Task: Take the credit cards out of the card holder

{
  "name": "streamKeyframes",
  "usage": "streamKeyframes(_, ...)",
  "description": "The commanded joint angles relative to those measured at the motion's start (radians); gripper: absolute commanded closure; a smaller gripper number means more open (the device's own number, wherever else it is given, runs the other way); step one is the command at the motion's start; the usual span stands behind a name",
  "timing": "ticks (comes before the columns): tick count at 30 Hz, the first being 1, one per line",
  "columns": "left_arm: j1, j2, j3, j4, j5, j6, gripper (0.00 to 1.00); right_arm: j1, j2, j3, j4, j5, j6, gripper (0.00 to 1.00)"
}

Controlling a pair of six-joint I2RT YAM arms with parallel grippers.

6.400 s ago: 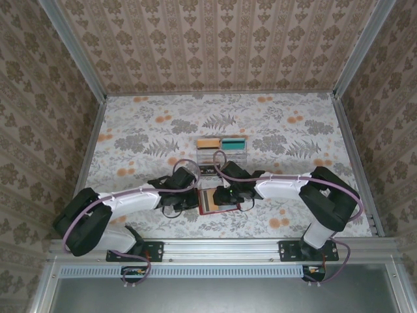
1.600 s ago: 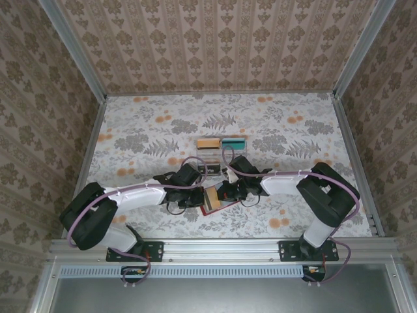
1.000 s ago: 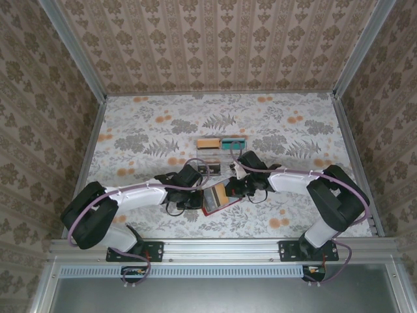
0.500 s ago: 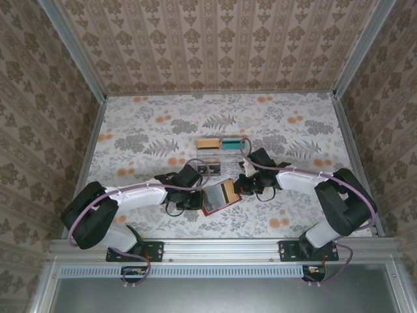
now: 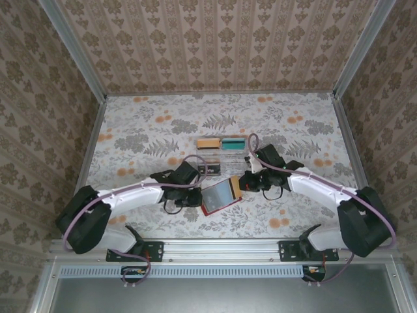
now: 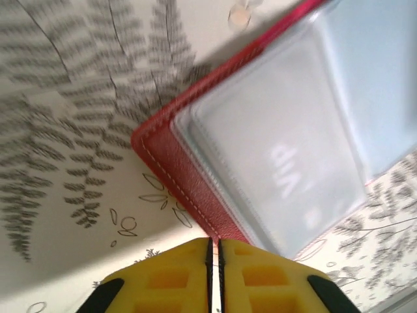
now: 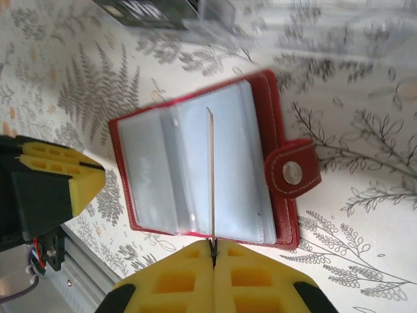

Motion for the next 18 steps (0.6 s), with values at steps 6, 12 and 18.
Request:
streamKeyframes(6,0.126,-0.186,0.063,-0.063,-0.045,0.016,0.24,0.039,0.033,0.288,-0.237,0.195,-0.238,1.0)
streamKeyframes(12,0.241,-0.325,0.056,-0.112,-0.046,0.029,0.0,0.135,0.151,0.484,-0.253,0.365,-0.518,1.0)
streamKeyframes(18,0.35,-0.42,0.043,-0.164,-0.006,0.06,0.0,0.192,0.269,0.638,-0.239,0.43,-0.825,1.0)
